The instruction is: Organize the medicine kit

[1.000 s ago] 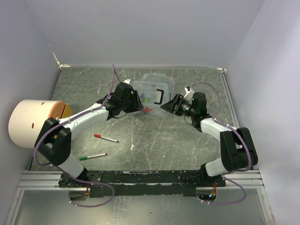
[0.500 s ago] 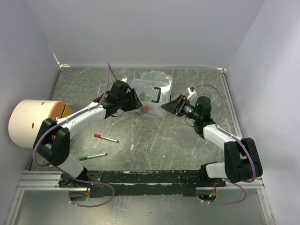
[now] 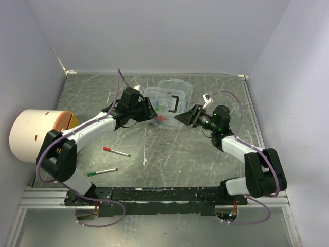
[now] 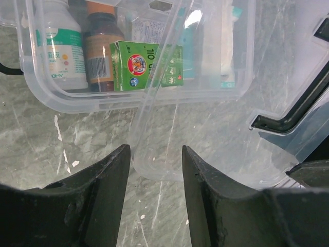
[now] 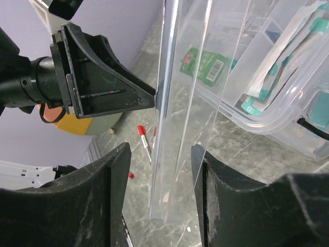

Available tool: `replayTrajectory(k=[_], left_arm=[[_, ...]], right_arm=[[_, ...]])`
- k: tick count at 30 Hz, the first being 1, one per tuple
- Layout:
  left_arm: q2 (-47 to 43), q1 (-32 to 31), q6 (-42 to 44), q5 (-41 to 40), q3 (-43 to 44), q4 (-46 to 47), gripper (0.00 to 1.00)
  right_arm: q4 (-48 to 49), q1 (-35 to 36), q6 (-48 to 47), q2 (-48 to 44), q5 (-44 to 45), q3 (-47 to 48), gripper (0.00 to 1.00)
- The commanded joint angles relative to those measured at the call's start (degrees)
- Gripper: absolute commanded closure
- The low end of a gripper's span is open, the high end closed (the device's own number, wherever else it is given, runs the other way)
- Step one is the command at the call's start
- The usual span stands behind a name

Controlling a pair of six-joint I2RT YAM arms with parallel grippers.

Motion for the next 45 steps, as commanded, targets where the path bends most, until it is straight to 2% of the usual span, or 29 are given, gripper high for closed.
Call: replayTrajectory(k=[1, 4, 10, 14, 21, 25, 29, 33, 37, 42, 45], left_arm=[[-1.2, 0.4, -0.1, 1.9, -0.2, 1.8, 0.45], [-1.8, 0.5, 0.0, 1.2, -0.1, 1.4, 0.43], [-5.1, 1.1, 0.9, -3.4, 0.5, -0.4, 0.31], [-7.6, 1.7, 2.3, -7.6, 2.3, -2.7, 0.24], [-5.1, 4.9, 5.2, -13.8, 6.1, -5.1, 0.12], [1.7, 8.8, 7.5, -9.9, 10.1, -5.9, 0.16], [9.6, 13.0, 12.5, 0.2, 18.1, -5.6, 0.21], [16.6, 15.0, 15.1, 3.5, 24.5, -4.6, 0.20], [20.8, 16.7, 15.2, 8.8, 27.5, 0.6, 0.15], [30.3, 17.0, 14.4, 15.9, 36.9, 0.6, 0.19], [33.3, 17.0, 13.0, 20.0, 38.3, 4.6, 0.21]], right_arm=[[2.2, 0.6, -0.3, 1.0, 0.9, 2.3, 0.50], [2.6, 0.8, 3.3, 1.1, 2.2, 2.6, 0.61], [0.1, 0.9, 6.7, -2.2, 6.0, 3.8, 0.82], [-2.7, 0.8, 8.8, -6.2, 8.1, 5.1, 0.89], [-8.3, 0.7, 11.5, -11.6, 12.3, 7.2, 0.90], [-13.3, 0.7, 9.6, -14.3, 14.9, 8.2, 0.89], [-16.3, 0.7, 8.4, -16.2, 15.6, 8.6, 0.89], [-19.0, 0.8, 7.3, -17.8, 16.2, 8.9, 0.89], [-21.1, 0.7, 6.3, -19.3, 17.0, 9.0, 0.89], [-21.2, 0.8, 6.8, -19.7, 17.3, 8.6, 0.89], [-21.9, 0.7, 7.1, -20.2, 18.1, 8.6, 0.89]])
